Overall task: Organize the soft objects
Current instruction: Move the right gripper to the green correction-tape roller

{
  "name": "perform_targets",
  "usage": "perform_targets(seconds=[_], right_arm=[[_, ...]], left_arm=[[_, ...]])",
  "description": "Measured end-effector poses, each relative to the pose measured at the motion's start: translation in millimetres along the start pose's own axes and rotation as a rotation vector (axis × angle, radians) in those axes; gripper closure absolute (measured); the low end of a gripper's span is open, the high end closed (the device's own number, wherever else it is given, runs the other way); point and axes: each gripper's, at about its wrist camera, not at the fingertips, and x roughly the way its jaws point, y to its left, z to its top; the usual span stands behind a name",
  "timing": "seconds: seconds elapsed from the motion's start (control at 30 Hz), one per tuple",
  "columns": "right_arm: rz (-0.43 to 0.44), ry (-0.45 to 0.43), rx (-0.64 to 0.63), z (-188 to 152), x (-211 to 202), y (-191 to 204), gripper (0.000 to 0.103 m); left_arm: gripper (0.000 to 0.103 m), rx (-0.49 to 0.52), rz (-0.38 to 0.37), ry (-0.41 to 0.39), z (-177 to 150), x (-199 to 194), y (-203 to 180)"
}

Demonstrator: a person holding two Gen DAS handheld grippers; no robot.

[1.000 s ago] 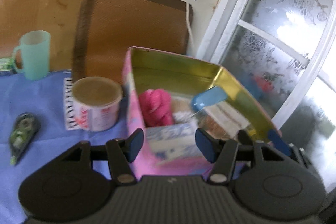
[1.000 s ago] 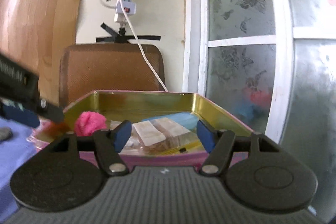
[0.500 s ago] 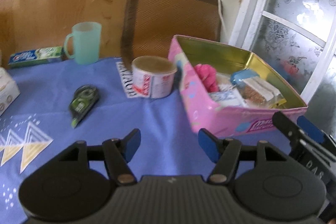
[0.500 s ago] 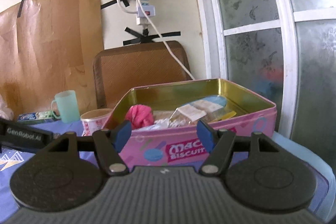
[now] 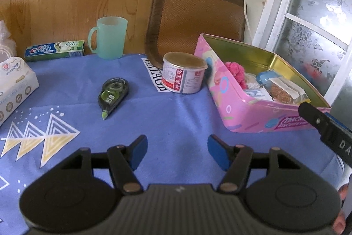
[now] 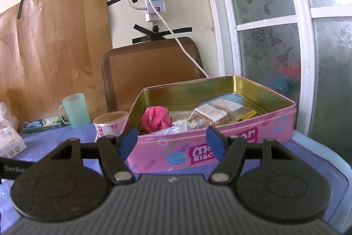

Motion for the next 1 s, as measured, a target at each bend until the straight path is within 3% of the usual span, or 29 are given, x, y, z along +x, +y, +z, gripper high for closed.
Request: perform_targets(seconds=[0.07, 0.23, 0.4, 0.6, 0.77, 0.87, 1.0], right_arm=[[0.001, -0.005, 0.005, 2, -2, 0, 0.032], [0.007, 0.004, -0.012, 1, -4, 5, 0.032], [0.057, 0.041, -0.049, -4, -1, 18, 0.032], [0.174, 0.099, -0.159, -13, 7, 56, 0.032], [0.307, 0.187, -0.197, -13, 39, 99, 0.032], [0.361, 0.24, -0.198, -11, 65, 129, 0.032], [0.383, 0.334, -0.208, -16, 109, 170, 0.032]], left_arm=[[0.035, 0.009, -0.002, -0.011, -1, -3, -1], [0.035, 0.027, 0.003, -0.025, -3, -4, 0], [0.033, 0.001, 0.036, -0.026, -9, -2, 22], [0.033, -0.104, 0.209, -0.022, -18, -2, 90], [0.033, -0.178, 0.376, -0.086, -29, -10, 136], [0.029, -0.236, 0.336, -0.155, -33, -22, 144], [0.029, -0.268, 0.318, -0.174, -33, -24, 149]])
